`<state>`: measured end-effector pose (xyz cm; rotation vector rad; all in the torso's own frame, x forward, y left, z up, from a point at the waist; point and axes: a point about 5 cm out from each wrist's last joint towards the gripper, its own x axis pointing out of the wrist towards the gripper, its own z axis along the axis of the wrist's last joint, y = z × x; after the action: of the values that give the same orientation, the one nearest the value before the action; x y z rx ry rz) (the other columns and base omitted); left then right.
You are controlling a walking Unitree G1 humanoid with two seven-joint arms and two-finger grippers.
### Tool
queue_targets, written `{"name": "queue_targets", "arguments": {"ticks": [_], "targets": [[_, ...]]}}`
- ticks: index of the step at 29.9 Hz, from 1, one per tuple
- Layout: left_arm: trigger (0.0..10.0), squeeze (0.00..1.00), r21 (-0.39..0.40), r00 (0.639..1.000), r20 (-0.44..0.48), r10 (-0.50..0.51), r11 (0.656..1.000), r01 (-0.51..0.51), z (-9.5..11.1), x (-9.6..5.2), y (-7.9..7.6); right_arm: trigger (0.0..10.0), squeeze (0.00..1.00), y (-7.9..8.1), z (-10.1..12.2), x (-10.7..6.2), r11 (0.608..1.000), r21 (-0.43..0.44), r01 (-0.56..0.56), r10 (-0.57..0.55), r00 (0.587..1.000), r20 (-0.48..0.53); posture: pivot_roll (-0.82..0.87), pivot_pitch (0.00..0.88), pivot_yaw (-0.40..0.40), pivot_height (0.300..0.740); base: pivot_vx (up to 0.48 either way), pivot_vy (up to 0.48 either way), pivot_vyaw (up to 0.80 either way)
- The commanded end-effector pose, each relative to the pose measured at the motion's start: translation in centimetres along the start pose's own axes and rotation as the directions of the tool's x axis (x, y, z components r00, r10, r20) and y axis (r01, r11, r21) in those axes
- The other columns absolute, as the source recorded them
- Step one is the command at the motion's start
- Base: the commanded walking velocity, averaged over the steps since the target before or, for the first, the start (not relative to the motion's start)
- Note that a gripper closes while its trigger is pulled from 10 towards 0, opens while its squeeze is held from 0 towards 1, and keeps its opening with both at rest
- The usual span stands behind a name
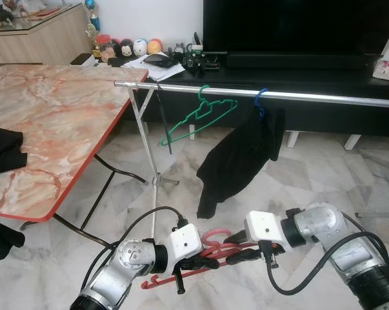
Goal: Hang hanger
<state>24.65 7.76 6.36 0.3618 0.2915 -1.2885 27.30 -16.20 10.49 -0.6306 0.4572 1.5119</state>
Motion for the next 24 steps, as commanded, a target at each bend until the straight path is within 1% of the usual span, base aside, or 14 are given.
{"name": "queue_targets", "arguments": {"ticks": [1, 5, 7, 10, 12, 13, 15, 16, 17, 18, 19, 21, 22, 24], "targets": [[0.0, 0.0, 0.013, 0.998, -0.035, 0.053, 0.999, -0.053, -0.3, -0.7, 0.8, 10.0, 1.0, 0.1, 0.4, 0.2, 0.999, -0.015, -0.038, 0.039, 0.999, 0.014, -0.12, 0.0, 0.048, 0.74, 0.0, 0.0, 0.0], [0.0, 0.0, 0.013, 0.998, -0.035, 0.053, 0.999, -0.052, -0.3, -0.7, 0.8, 10.0, 1.0, 0.1, 0.4, 0.2, 0.999, -0.015, -0.038, 0.039, 0.999, 0.014, -0.12, 0.0, 0.048, 0.74, 0.0, 0.0, 0.0], [0.0, 0.0, 0.058, 0.994, -0.108, 0.019, 0.998, -0.013, -1.1, -0.8, 0.4, 10.0, 1.0, -0.5, 0.7, -0.2, 0.999, -0.039, -0.009, 0.01, 1.0, 0.011, -0.13, 0.0, 0.049, 0.74, 0.0, 0.0, 0.0], [0.0, 0.0, 0.077, 0.99, -0.138, 0.003, 0.997, 0.008, -1.3, -0.8, 0.3, 10.0, 1.0, -1.0, 0.8, -0.2, 0.998, -0.051, 0.027, -0.027, 1.0, 0.013, -0.12, 0.0, 0.048, 0.74, 0.0, 0.0, 0.0], [0.0, 0.0, 0.088, 0.987, -0.158, -0.027, 0.995, 0.041, -1.5, -0.9, 0.0, 10.0, 0.96, -1.6, 0.8, -0.1, 0.995, -0.065, 0.077, -0.076, 0.997, 0.013, -0.13, 0.0, 0.05, 0.74, 0.0, 0.0, 0.0], [0.0, 0.0, 0.106, 0.984, -0.179, -0.027, 0.993, 0.047, -1.6, -0.9, 0.0, 10.0, 0.84, -2.3, 0.9, -0.1, 0.987, -0.071, 0.141, -0.14, 0.99, 0.018, -0.13, 0.0, 0.05, 0.74, 0.0, 0.0, 0.0], [0.0, 0.0, 0.112, 0.982, -0.186, -0.023, 0.993, 0.044, -1.7, -1.0, 0.0, 10.0, 0.84, -2.5, 0.9, -0.1, 0.984, -0.068, 0.167, -0.166, 0.986, 0.022, -0.13, 0.0, 0.05, 0.74, 0.0, 0.0, 0.0], [0.0, 0.0, 0.114, 0.982, -0.189, -0.009, 0.993, 0.031, -1.7, -1.0, 0.1, 10.0, 0.0, -3.0, 1.0, -0.1, 0.976, -0.064, 0.208, -0.206, 0.978, 0.033, -0.12, 0.0, 0.049, 0.74, 0.0, 0.0, 0.0], [0.0, 0.0, 0.109, 0.981, -0.191, 0.02, 0.994, 0.001, -1.8, -1.2, 0.2, 10.0, 0.0, -3.6, 0.9, -0.2, 0.959, -0.051, 0.278, -0.276, 0.96, 0.049, -0.12, 0.0, 0.049, 0.74, 0.0, 0.0, 0.0], [0.0, 0.0, 0.109, 0.981, -0.191, 0.02, 0.994, 0.001, -1.8, -1.2, 0.2, 10.0, 0.0, -3.6, 0.9, -0.2, 0.959, -0.051, 0.278, -0.276, 0.96, 0.049, -0.12, 0.0, 0.049, 0.74, 0.0, 0.0, 0.0], [0.0, 0.0, 0.1, 0.976, -0.186, 0.111, 0.991, -0.093, -2.1, -1.7, 0.9, 10.0, 0.0, -4.6, 0.3, -0.6, 0.917, -0.005, 0.4, -0.399, 0.916, 0.047, -0.12, 0.0, 0.049, 0.74, 0.0, 0.0, 0.0], [0.0, 0.0, 0.091, 0.969, -0.183, 0.169, 0.984, -0.154, -2.4, -2.0, 1.4, 10.0, 0.0, -5.1, -0.2, -0.8, 0.885, 0.028, 0.466, -0.466, 0.884, 0.041, -0.12, 0.0, 0.049, 0.74, 0.0, 0.0, 0.0], [0.0, 0.0, 0.083, 0.953, -0.174, 0.246, 0.968, -0.235, -2.7, -2.7, 1.9, 10.0, 0.0, -5.5, -0.9, -1.1, 0.841, 0.088, 0.533, -0.538, 0.842, 0.036, -0.12, 0.0, 0.048, 0.74, 0.0, 0.0, 0.0], [0.0, 0.0, 0.054, 0.927, -0.181, 0.329, 0.944, -0.324, -3.2, -3.5, 2.4, 10.0, 0.0, -5.9, -2.0, -1.5, 0.771, 0.16, 0.617, -0.625, 0.78, 0.004, -0.12, 0.0, 0.048, 0.74, 0.0, 0.0, 0.0]]}}
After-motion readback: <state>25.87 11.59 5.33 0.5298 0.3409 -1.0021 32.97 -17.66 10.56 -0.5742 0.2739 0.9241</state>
